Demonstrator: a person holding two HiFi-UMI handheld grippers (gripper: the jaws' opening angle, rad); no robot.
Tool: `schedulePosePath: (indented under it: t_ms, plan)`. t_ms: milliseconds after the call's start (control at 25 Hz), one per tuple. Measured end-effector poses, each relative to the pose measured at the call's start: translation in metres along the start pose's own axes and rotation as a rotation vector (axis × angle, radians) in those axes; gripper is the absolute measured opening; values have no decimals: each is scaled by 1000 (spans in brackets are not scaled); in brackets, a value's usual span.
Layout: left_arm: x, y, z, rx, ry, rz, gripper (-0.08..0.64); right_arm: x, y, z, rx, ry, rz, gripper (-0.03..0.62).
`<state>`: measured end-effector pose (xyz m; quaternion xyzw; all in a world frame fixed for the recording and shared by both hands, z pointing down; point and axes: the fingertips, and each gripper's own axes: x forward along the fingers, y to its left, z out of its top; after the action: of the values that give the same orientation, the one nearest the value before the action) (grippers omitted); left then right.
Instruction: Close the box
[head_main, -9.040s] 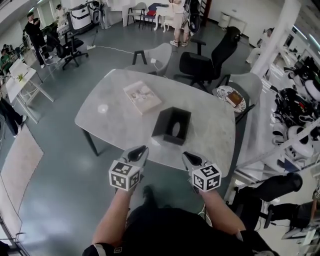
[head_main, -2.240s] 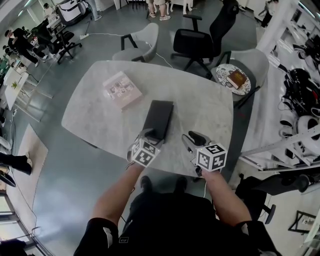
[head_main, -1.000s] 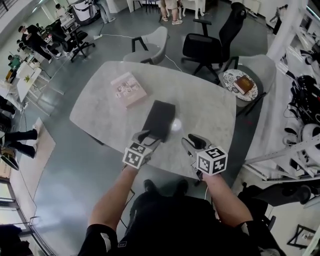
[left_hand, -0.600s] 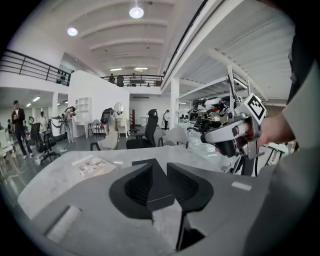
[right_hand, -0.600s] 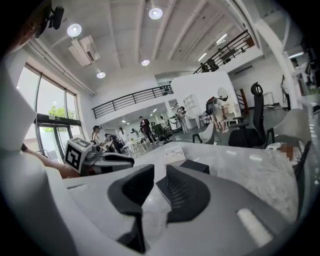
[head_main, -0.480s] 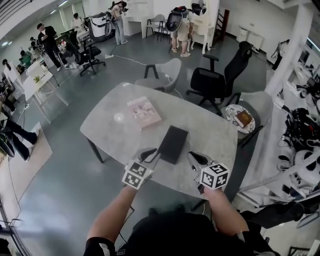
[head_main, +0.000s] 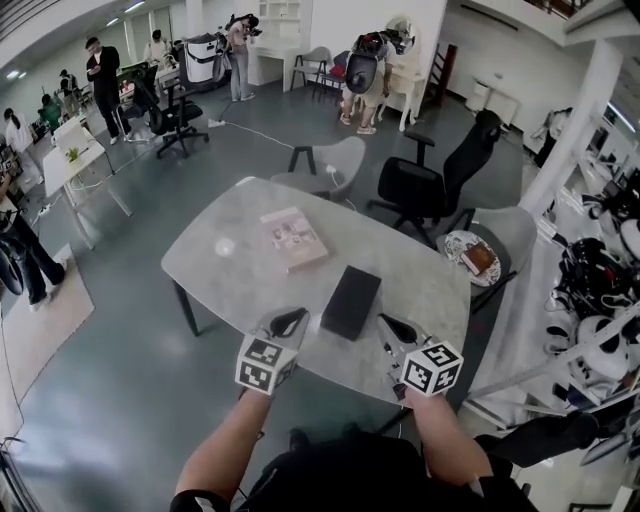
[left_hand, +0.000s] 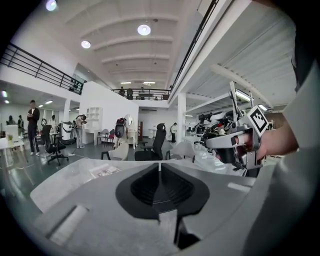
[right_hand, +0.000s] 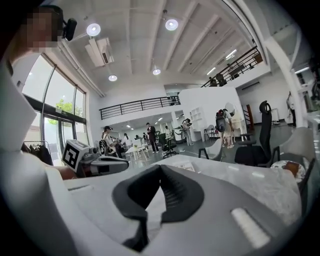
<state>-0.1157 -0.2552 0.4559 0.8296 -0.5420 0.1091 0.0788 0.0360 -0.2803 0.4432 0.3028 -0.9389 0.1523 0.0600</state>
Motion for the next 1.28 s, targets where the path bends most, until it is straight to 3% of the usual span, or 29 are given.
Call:
schedulePosePath:
  t_ms: [320, 520, 880, 1280]
  plan:
    - [-12, 13, 18, -83, -31, 92, 23, -12, 0, 33, -85, -64, 48, 2]
    - [1, 7, 32, -76, -43, 114, 23, -18, -9, 46, -42, -95, 97, 1]
    - [8, 3, 38, -87, -41, 127, 23, -19, -25, 48, -33, -110, 83, 2]
    - [-1, 31, 40, -102, -59, 194, 23, -10, -32, 46, -116, -116, 45, 1]
